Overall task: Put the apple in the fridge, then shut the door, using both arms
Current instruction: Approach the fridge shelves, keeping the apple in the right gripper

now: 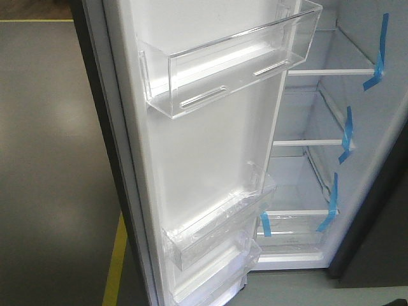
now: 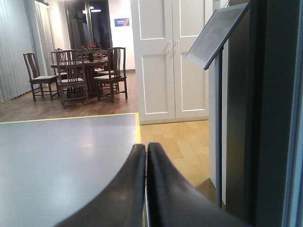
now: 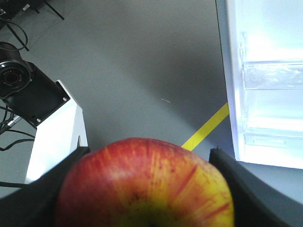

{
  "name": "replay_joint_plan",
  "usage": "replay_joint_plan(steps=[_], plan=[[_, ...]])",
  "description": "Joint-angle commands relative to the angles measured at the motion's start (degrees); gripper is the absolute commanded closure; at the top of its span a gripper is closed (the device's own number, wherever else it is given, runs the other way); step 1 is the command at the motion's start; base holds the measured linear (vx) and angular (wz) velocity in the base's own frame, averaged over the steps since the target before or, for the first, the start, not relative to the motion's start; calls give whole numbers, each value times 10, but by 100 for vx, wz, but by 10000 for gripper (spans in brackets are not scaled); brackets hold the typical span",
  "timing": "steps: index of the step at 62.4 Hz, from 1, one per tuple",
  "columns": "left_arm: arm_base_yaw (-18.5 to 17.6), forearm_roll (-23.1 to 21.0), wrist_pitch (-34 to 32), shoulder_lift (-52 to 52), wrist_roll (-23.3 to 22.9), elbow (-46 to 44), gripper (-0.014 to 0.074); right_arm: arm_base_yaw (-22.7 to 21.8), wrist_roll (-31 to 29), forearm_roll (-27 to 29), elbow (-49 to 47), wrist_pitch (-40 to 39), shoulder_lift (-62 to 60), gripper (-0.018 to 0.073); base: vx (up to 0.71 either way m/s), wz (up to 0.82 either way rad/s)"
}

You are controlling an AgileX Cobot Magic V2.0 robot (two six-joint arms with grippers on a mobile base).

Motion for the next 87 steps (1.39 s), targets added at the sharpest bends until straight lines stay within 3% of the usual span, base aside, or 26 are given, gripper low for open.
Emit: replay_joint_plan(steps=[1, 87], plan=[[0, -6, -44, -8, -1, 12, 603, -1, -5, 19, -14, -29, 2, 198, 5, -1], [0, -6, -44, -8, -1, 12, 603, -1, -5, 19, -14, -29, 2, 198, 1, 0]])
